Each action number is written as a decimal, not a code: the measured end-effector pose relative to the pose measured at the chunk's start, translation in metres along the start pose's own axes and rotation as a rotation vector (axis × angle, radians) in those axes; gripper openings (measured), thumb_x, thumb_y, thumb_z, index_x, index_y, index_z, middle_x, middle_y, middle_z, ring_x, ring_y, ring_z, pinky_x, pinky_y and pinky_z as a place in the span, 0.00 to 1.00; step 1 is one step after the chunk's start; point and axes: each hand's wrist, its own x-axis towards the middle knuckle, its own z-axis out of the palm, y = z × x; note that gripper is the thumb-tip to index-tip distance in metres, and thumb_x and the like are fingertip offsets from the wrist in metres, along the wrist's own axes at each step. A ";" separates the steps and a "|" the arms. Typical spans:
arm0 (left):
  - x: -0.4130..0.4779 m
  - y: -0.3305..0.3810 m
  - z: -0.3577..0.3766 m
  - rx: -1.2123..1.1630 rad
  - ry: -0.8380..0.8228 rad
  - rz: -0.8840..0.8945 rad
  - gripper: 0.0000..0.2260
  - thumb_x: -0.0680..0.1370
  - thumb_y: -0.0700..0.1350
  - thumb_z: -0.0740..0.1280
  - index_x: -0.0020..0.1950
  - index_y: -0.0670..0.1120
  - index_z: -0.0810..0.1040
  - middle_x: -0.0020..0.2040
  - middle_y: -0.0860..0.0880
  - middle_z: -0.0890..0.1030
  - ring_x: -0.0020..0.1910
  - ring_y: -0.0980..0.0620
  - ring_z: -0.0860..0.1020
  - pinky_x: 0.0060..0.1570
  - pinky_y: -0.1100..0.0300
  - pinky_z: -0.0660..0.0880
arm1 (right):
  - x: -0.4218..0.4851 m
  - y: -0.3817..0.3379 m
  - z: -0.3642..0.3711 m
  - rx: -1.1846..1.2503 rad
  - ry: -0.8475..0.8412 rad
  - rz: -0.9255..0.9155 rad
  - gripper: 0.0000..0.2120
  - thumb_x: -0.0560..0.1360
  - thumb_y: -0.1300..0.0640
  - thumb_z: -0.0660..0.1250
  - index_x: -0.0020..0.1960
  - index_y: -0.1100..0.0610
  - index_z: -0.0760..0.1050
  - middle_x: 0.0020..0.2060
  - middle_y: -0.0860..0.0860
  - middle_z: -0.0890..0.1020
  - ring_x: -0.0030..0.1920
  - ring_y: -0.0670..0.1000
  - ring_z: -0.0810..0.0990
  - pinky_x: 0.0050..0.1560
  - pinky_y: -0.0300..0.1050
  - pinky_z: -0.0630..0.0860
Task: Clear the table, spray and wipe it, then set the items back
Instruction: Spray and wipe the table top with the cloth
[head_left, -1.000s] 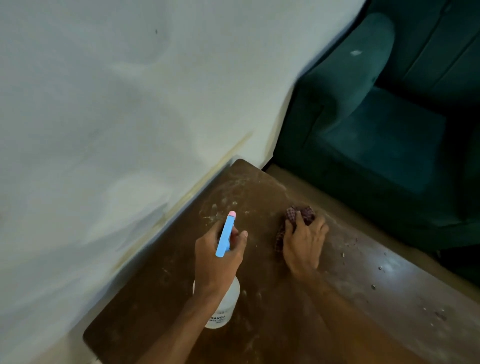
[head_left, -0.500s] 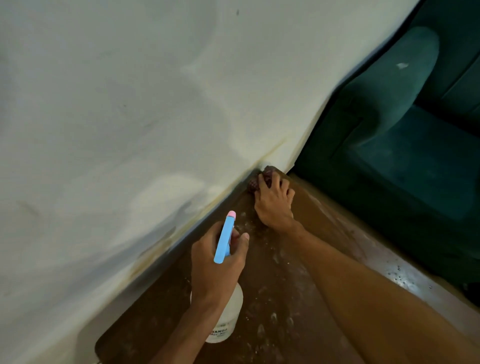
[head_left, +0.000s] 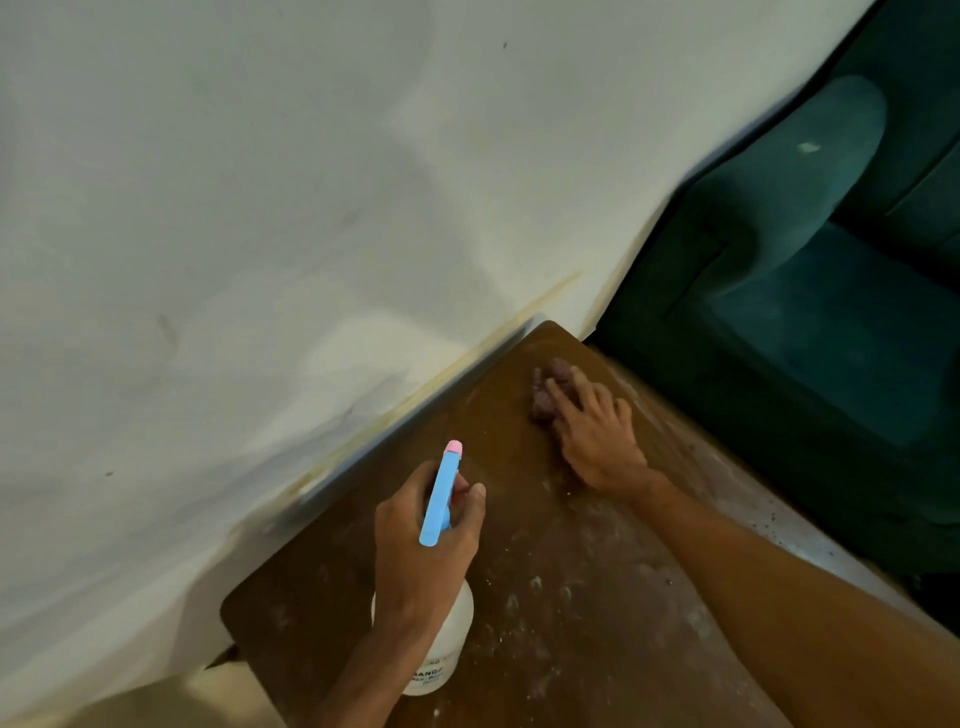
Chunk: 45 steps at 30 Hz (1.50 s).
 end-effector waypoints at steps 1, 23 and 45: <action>-0.002 0.002 0.000 -0.009 0.006 0.011 0.09 0.72 0.49 0.76 0.49 0.47 0.82 0.38 0.56 0.82 0.38 0.55 0.83 0.39 0.66 0.82 | -0.003 0.010 0.001 0.044 0.005 0.133 0.28 0.84 0.43 0.48 0.81 0.45 0.46 0.80 0.54 0.45 0.78 0.61 0.47 0.76 0.64 0.46; -0.098 -0.048 -0.140 0.053 0.362 -0.025 0.11 0.75 0.47 0.74 0.53 0.42 0.81 0.38 0.52 0.79 0.35 0.52 0.80 0.39 0.62 0.81 | -0.109 -0.280 0.040 -0.020 -0.131 -0.477 0.32 0.82 0.42 0.52 0.81 0.51 0.45 0.78 0.61 0.49 0.74 0.66 0.54 0.73 0.66 0.50; -0.105 -0.055 -0.149 0.100 0.481 0.046 0.05 0.77 0.42 0.73 0.47 0.47 0.78 0.35 0.53 0.78 0.32 0.51 0.77 0.34 0.56 0.79 | -0.133 -0.190 0.042 0.049 -0.019 0.024 0.26 0.84 0.46 0.50 0.81 0.45 0.49 0.78 0.59 0.52 0.75 0.65 0.54 0.72 0.67 0.52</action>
